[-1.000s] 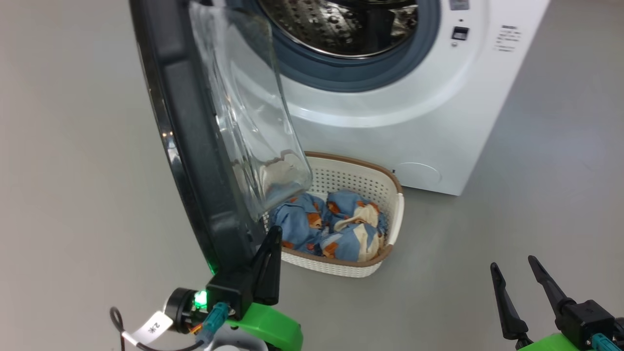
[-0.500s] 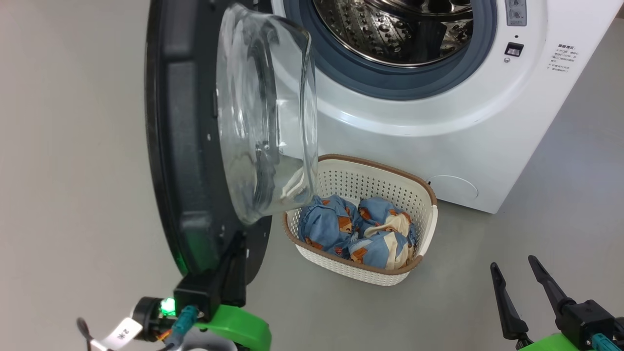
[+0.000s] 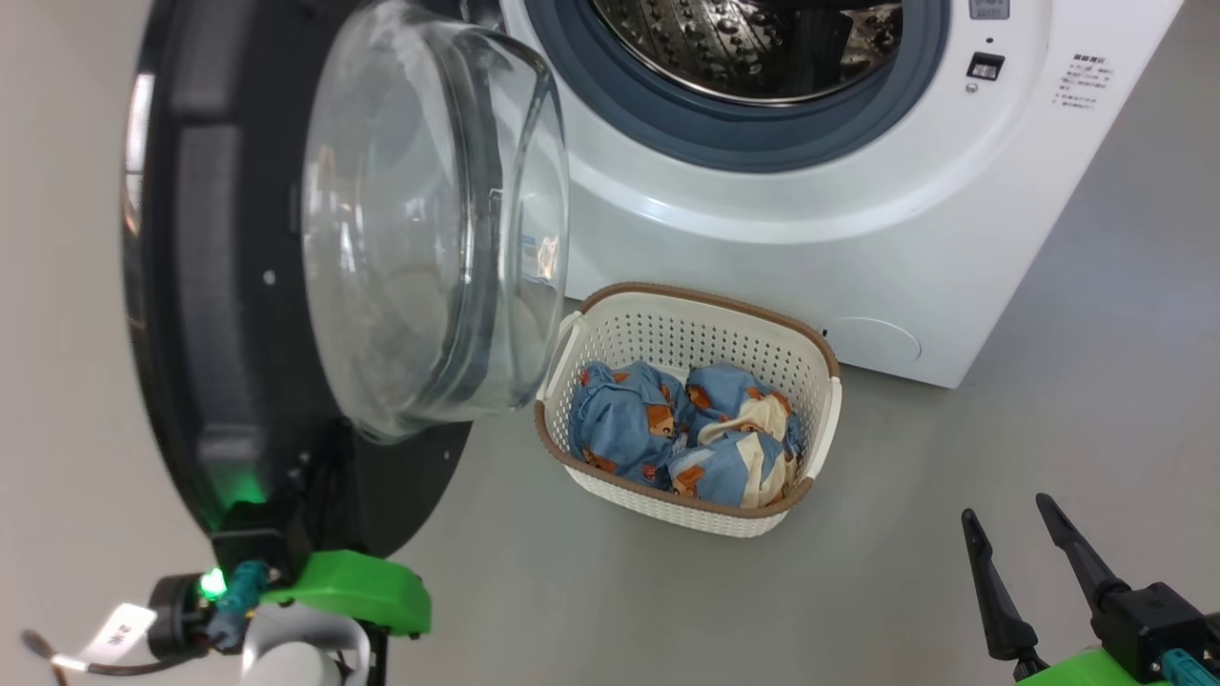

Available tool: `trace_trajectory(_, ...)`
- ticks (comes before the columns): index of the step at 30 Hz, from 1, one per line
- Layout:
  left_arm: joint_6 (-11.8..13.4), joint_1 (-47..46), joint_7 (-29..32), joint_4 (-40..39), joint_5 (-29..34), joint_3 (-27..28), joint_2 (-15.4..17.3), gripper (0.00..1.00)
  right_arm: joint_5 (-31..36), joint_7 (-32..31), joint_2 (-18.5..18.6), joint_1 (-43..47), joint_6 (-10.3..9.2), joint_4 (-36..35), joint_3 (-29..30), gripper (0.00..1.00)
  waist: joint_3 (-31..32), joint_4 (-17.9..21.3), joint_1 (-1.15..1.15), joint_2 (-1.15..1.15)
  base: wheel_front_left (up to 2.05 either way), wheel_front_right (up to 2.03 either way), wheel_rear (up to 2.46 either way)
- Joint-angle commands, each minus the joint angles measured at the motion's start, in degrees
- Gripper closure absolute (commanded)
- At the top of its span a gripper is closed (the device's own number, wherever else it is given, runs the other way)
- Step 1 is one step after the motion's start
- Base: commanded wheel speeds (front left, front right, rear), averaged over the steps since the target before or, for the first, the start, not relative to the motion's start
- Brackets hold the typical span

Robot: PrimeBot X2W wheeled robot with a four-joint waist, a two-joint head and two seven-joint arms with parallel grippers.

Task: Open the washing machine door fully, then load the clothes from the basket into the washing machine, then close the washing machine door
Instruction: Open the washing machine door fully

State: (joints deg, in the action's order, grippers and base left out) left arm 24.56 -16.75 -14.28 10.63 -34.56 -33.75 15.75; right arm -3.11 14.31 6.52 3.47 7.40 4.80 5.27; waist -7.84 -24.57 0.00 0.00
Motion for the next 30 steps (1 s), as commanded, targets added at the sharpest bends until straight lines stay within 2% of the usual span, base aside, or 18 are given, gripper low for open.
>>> trace_trajectory(1,1.3,-2.68,-0.66,-0.52,-0.02,3.83,2.6,1.0,-0.06,0.69,0.88,-1.62,0.09,-1.68,-1.37,0.0,-0.67,0.44,0.0,0.0,0.0,0.0,0.0)
trace_trajectory(7,1.13,-2.98,-0.7,-1.16,1.76,11.03,2.99,1.0,-0.28,0.69,1.79,-2.43,0.09,-2.2,-1.19,0.0,-2.64,1.17,0.0,0.0,0.0,0.0,0.0)
trace_trajectory(14,-0.62,-3.7,-0.71,-0.36,3.94,19.53,3.11,1.0,-0.41,0.69,2.79,-3.39,0.09,-2.97,-0.7,0.0,-5.2,1.64,0.0,0.0,0.0,0.0,0.0)
trace_trajectory(30,-8.36,-9.64,-0.72,9.45,5.32,33.32,2.93,1.0,-0.62,0.69,4.68,-5.82,0.09,-4.27,-0.18,0.0,-9.81,1.83,0.0,0.0,0.0,0.0,0.0)
